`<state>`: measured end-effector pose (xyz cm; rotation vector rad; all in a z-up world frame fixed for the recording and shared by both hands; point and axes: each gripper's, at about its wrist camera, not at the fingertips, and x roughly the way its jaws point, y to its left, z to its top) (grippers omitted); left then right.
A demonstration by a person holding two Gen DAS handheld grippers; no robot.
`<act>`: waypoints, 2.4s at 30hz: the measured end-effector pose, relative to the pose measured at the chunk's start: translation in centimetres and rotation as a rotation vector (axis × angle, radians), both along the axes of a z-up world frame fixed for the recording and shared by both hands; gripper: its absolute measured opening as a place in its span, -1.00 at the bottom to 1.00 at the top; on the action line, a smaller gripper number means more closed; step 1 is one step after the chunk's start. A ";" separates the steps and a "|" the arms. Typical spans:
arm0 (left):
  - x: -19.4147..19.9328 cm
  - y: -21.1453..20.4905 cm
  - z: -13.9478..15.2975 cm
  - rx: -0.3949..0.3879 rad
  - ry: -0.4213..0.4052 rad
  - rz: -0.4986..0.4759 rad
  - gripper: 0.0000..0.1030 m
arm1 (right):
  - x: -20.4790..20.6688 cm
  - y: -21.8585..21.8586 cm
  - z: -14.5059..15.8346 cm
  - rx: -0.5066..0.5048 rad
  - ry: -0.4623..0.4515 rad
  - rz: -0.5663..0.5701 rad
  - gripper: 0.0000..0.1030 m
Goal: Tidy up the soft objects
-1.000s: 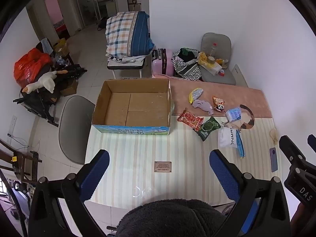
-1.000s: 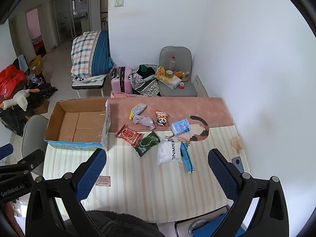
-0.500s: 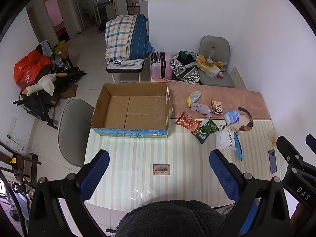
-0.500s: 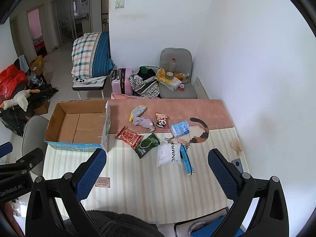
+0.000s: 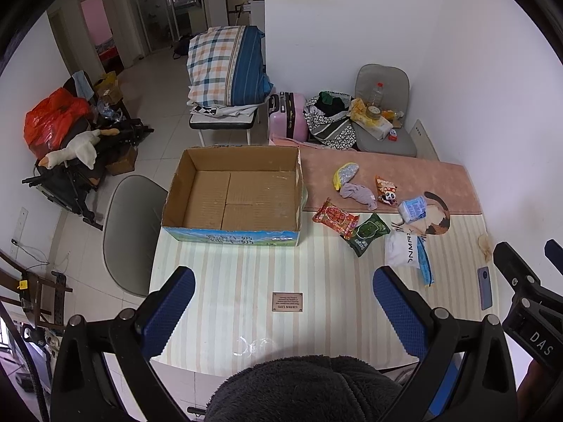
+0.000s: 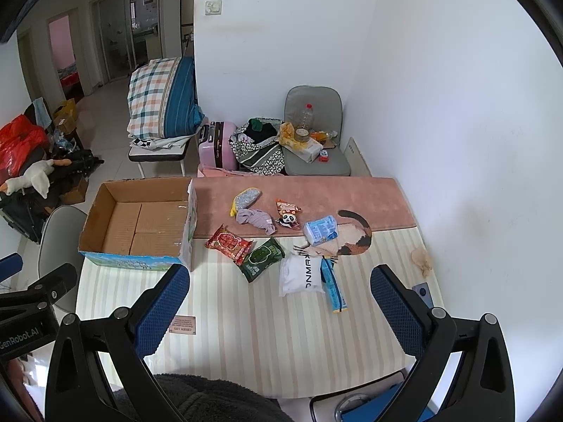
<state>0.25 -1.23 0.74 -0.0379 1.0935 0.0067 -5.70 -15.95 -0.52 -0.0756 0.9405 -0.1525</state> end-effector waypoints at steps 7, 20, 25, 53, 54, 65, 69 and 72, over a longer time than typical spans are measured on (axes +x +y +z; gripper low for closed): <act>0.0 0.0 0.0 0.002 -0.001 -0.003 1.00 | 0.1 -0.1 0.3 0.001 -0.003 -0.001 1.00; 0.1 0.3 0.3 -0.008 -0.006 0.003 1.00 | 0.1 0.0 0.7 -0.001 -0.010 0.000 1.00; 0.2 0.3 0.3 -0.008 -0.011 0.004 1.00 | 0.0 0.1 0.9 -0.004 -0.013 0.002 1.00; 0.1 0.2 0.5 -0.010 -0.007 0.002 1.00 | -0.2 0.3 0.9 0.005 -0.020 0.015 1.00; 0.0 0.3 0.5 -0.011 -0.008 0.003 1.00 | -0.1 0.3 1.0 0.006 -0.023 0.016 1.00; 5.5 -2.3 -4.6 0.019 0.056 -0.045 1.00 | 5.7 -7.8 -5.1 0.073 0.120 -0.125 1.00; 10.5 -5.8 -10.1 0.094 0.131 -0.133 1.00 | 10.3 -13.7 -12.3 0.050 0.267 -0.203 1.00; 13.4 -8.6 -14.9 0.142 0.205 -0.207 1.00 | 13.1 -17.4 -19.2 0.068 0.395 -0.208 1.00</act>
